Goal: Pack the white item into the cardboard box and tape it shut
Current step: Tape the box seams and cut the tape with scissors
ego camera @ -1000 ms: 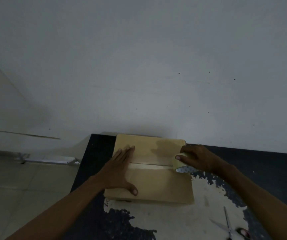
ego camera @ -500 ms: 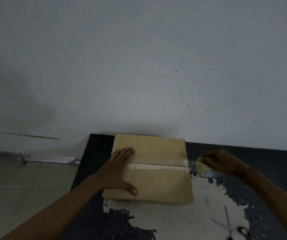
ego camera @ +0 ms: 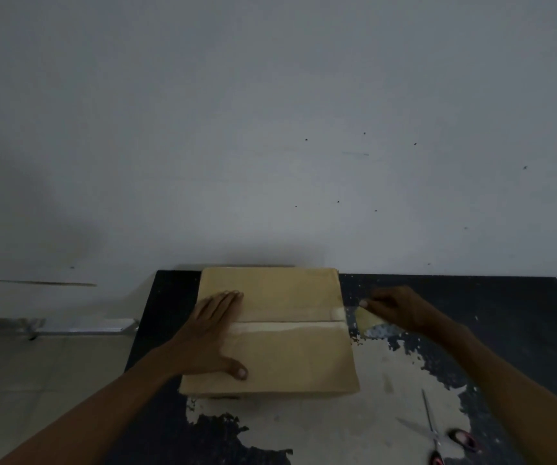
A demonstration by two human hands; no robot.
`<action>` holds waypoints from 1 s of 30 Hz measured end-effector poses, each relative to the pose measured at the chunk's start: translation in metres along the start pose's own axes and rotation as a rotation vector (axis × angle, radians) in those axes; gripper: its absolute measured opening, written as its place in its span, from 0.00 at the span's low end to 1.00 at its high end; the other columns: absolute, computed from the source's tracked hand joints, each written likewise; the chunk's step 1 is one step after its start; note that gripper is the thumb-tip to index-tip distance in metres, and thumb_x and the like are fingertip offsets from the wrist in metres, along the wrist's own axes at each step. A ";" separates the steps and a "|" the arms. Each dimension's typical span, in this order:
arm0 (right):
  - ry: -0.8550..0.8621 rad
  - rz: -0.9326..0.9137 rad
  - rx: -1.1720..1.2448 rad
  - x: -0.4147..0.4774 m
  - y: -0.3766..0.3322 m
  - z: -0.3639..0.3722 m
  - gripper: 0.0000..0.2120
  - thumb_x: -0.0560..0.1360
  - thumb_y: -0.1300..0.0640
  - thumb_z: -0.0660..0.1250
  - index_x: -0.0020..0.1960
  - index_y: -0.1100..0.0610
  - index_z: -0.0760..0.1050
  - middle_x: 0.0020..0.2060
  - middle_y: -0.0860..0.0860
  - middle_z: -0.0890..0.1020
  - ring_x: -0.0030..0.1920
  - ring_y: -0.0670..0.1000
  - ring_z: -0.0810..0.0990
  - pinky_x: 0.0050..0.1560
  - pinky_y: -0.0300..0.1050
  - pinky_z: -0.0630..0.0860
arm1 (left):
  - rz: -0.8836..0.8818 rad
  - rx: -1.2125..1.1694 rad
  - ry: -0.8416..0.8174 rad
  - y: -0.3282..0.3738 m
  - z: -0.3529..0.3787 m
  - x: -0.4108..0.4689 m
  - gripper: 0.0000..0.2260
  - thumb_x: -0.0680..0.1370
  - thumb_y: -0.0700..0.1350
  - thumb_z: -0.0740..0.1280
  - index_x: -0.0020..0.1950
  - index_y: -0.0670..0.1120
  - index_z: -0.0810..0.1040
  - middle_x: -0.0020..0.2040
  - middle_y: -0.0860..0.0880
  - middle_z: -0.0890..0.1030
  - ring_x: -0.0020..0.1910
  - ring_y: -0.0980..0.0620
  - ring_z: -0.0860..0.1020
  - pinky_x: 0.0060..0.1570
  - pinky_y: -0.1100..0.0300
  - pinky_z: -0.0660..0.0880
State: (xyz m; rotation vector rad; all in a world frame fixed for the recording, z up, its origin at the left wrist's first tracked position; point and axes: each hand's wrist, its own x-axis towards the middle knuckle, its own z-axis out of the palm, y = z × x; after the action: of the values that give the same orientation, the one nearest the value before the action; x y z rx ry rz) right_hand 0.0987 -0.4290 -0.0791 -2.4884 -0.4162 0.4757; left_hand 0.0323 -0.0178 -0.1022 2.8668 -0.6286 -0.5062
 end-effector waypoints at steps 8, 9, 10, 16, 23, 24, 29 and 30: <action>0.031 -0.016 0.056 0.002 0.013 0.014 0.18 0.79 0.47 0.64 0.31 0.50 0.70 0.25 0.45 0.70 0.27 0.42 0.69 0.30 0.34 0.65 | -0.017 0.041 -0.073 -0.004 0.005 0.004 0.64 0.59 0.84 0.57 0.74 0.49 0.24 0.73 0.53 0.23 0.73 0.53 0.26 0.71 0.54 0.28; 0.029 -0.018 0.067 0.002 0.014 0.015 0.18 0.79 0.47 0.64 0.31 0.50 0.70 0.25 0.45 0.70 0.27 0.42 0.69 0.29 0.34 0.65 | -0.017 0.047 -0.083 -0.004 0.005 0.005 0.64 0.59 0.84 0.57 0.74 0.49 0.24 0.73 0.53 0.23 0.73 0.53 0.25 0.71 0.53 0.28; 0.025 -0.020 0.076 0.002 0.015 0.016 0.18 0.79 0.48 0.65 0.31 0.49 0.70 0.25 0.45 0.71 0.27 0.42 0.70 0.29 0.33 0.65 | -0.017 0.052 -0.090 -0.004 0.005 0.006 0.64 0.59 0.84 0.57 0.74 0.49 0.24 0.72 0.53 0.23 0.73 0.53 0.25 0.71 0.53 0.27; 0.029 0.012 0.107 0.003 0.021 0.024 0.15 0.79 0.46 0.64 0.33 0.41 0.74 0.27 0.41 0.76 0.27 0.41 0.73 0.31 0.31 0.68 | 0.045 0.148 -0.009 -0.008 0.010 0.011 0.64 0.60 0.84 0.55 0.79 0.42 0.35 0.78 0.46 0.33 0.76 0.49 0.33 0.71 0.51 0.31; 0.026 0.004 0.141 0.003 0.026 0.036 0.15 0.79 0.47 0.62 0.40 0.55 0.77 0.31 0.53 0.79 0.30 0.43 0.75 0.32 0.35 0.70 | -0.071 0.142 0.121 0.043 0.037 0.031 0.48 0.73 0.76 0.49 0.79 0.41 0.55 0.79 0.36 0.54 0.77 0.34 0.53 0.71 0.33 0.49; 0.024 0.009 0.152 0.003 0.027 0.036 0.15 0.79 0.47 0.63 0.41 0.56 0.78 0.33 0.53 0.79 0.30 0.44 0.75 0.33 0.36 0.70 | -0.073 0.150 0.153 0.054 0.042 0.034 0.46 0.74 0.75 0.50 0.79 0.41 0.54 0.79 0.37 0.52 0.78 0.36 0.51 0.71 0.32 0.49; 0.006 0.023 0.168 0.001 0.028 0.040 0.13 0.80 0.49 0.63 0.42 0.56 0.78 0.34 0.54 0.81 0.34 0.51 0.79 0.34 0.39 0.73 | -0.031 0.106 0.223 0.112 0.055 0.041 0.35 0.81 0.62 0.48 0.76 0.37 0.63 0.77 0.33 0.54 0.76 0.32 0.57 0.65 0.26 0.57; 0.004 0.024 0.166 0.002 0.028 0.041 0.12 0.80 0.49 0.63 0.42 0.55 0.78 0.35 0.53 0.81 0.34 0.50 0.79 0.34 0.39 0.73 | -0.039 0.088 0.216 0.127 0.056 0.045 0.37 0.80 0.65 0.47 0.75 0.36 0.64 0.77 0.33 0.55 0.76 0.32 0.58 0.66 0.25 0.55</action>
State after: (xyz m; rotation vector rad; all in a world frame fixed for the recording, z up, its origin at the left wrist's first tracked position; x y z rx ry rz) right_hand 0.0885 -0.4312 -0.1274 -2.3357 -0.3315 0.4945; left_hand 0.0029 -0.1558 -0.1382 2.9657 -0.5722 -0.1732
